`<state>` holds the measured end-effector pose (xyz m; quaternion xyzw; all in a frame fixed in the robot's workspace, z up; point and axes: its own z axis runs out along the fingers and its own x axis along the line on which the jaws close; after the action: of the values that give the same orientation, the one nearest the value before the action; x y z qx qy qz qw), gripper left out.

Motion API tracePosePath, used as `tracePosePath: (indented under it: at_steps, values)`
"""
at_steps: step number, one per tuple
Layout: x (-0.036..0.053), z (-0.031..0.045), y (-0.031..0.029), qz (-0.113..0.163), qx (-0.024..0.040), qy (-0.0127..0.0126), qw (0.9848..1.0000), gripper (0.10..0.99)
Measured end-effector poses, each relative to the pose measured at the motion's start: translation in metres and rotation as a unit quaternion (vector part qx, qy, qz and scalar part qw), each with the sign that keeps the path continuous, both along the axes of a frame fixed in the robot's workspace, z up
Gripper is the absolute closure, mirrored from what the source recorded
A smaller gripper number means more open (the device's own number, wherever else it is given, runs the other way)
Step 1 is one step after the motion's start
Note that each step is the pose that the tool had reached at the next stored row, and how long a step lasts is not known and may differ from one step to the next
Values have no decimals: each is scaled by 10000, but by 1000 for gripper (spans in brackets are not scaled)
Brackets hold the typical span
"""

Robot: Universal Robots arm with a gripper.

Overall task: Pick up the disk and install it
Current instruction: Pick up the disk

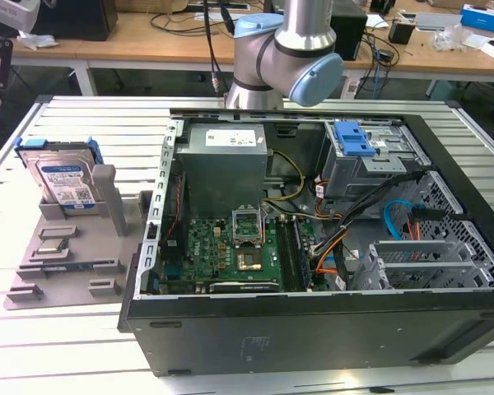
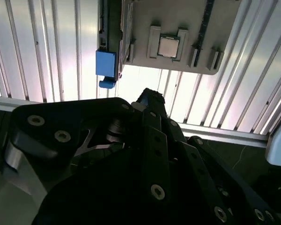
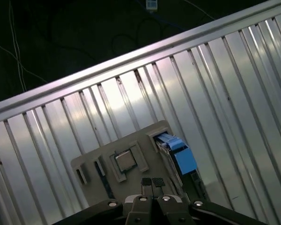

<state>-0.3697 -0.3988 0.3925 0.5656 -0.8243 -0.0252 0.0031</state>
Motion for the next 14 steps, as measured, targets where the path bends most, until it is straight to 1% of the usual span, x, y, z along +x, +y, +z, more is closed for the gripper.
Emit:
tracePosePath:
  at_steps: [7,9,14]
  values:
    - [0,0,0,286,0,0,9996,980]
    - [0,0,0,437,0,0,9990,980]
    - [0,0,0,641,0,0,9979,980]
